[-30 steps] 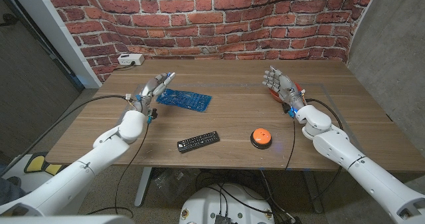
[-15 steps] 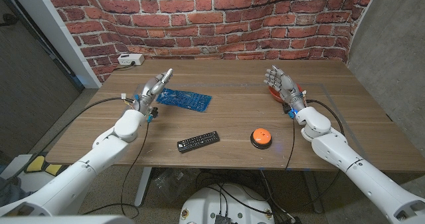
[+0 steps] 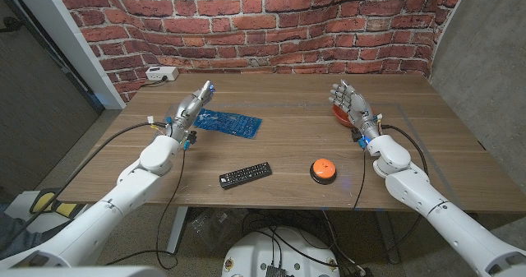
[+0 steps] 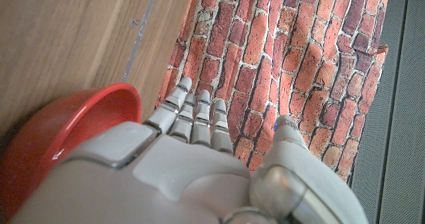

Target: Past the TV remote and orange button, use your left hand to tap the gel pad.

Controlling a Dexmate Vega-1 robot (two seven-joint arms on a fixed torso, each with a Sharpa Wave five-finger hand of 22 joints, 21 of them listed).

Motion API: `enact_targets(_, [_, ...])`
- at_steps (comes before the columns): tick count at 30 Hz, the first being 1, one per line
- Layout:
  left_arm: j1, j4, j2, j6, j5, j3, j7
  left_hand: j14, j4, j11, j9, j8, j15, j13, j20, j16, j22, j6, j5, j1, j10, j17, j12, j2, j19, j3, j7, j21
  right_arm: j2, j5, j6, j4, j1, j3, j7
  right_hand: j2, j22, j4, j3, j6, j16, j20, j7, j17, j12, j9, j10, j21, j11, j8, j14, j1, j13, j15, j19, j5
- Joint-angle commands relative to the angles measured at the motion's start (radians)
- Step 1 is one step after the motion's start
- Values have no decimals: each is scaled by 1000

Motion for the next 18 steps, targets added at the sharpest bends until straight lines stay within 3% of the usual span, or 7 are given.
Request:
enact_targets(1, [3,33,-48,-66,-145,-12,-110,-5,7,0,2,2,3,3,-1,0,1,-5,-6,-4,-2,3,2,-4,0,-6,1,2,9,9,51,34,-2,6,26,-7,3,-3,-2,6,7,-4,0,2,6,5,15,5,3,3,17,-2,3,-7,11,2])
enact_targets(6, [-7,46,-63,-61,-174,-10,-132,-5,7,1,2,4,4,3,0,1,2,-6,-6,-5,-3,3,3,-4,-2,-6,0,2,17,13,71,56,7,9,37,-12,3,-6,-3,21,11,-1,11,0,16,5,47,9,11,6,41,-1,2,-15,26,2])
enact_targets(18, [-2,14,-63,-39,-162,-11,-103,-6,9,0,2,7,7,3,0,3,2,-5,-8,-7,-3,3,6,-3,-5,-7,0,4,29,40,77,103,31,8,79,-15,3,-6,-5,24,9,0,18,0,12,4,44,8,12,5,43,-3,1,-13,25,1])
